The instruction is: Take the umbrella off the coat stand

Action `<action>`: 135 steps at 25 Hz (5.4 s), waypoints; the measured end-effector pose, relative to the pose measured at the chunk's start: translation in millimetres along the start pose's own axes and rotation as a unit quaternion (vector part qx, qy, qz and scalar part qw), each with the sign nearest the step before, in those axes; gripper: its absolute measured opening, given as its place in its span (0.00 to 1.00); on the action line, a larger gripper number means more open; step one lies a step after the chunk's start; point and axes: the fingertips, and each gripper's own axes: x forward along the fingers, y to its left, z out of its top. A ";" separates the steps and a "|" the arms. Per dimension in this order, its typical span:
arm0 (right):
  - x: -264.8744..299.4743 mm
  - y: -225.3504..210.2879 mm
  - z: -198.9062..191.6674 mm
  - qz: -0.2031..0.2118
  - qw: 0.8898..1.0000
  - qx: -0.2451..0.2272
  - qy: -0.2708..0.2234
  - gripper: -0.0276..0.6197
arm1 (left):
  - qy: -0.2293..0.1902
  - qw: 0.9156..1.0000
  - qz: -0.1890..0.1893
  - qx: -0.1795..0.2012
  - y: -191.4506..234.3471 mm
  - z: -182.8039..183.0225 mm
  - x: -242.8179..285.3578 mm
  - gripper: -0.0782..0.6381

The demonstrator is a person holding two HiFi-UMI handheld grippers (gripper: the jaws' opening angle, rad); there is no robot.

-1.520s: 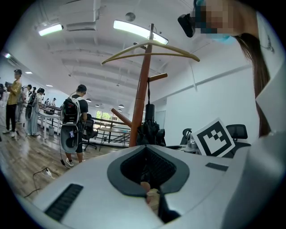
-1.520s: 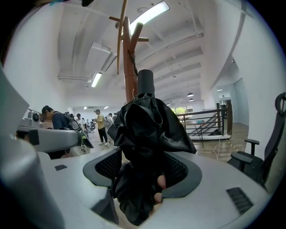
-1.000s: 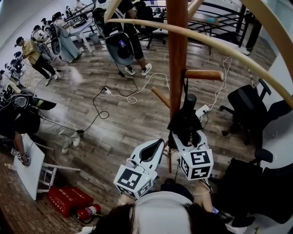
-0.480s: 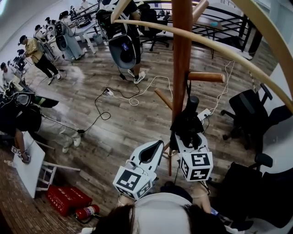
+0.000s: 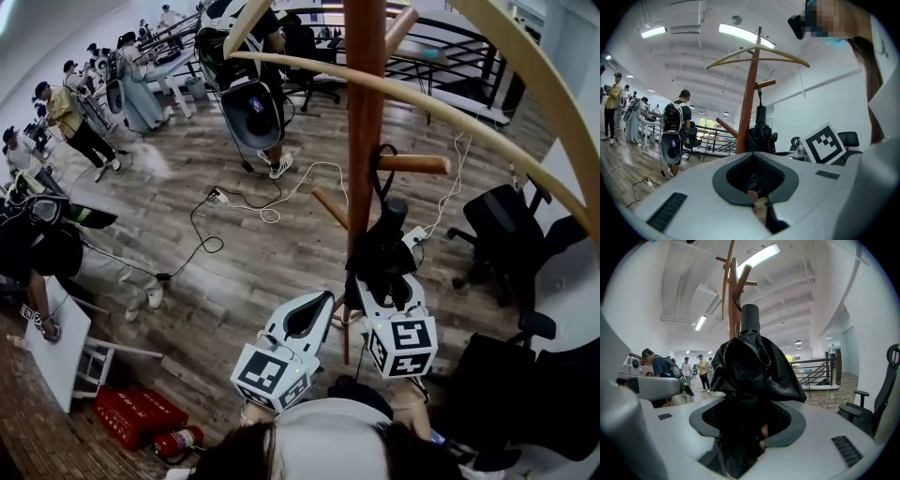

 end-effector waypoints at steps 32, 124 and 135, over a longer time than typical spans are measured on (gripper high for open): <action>-48.8 -11.7 41.3 -0.029 0.997 0.022 -0.061 0.42 | -0.013 1.000 -0.022 0.002 -23.9 8.0 -16.4 0.12; -175.2 61.0 32.3 -0.110 0.989 0.009 -0.097 0.42 | -0.018 0.997 -0.075 -0.010 -73.7 3.1 -135.4 0.12; -194.6 94.0 23.9 -0.115 0.988 0.007 -0.100 0.42 | -0.019 0.996 -0.086 -0.011 -77.8 0.1 -168.7 0.12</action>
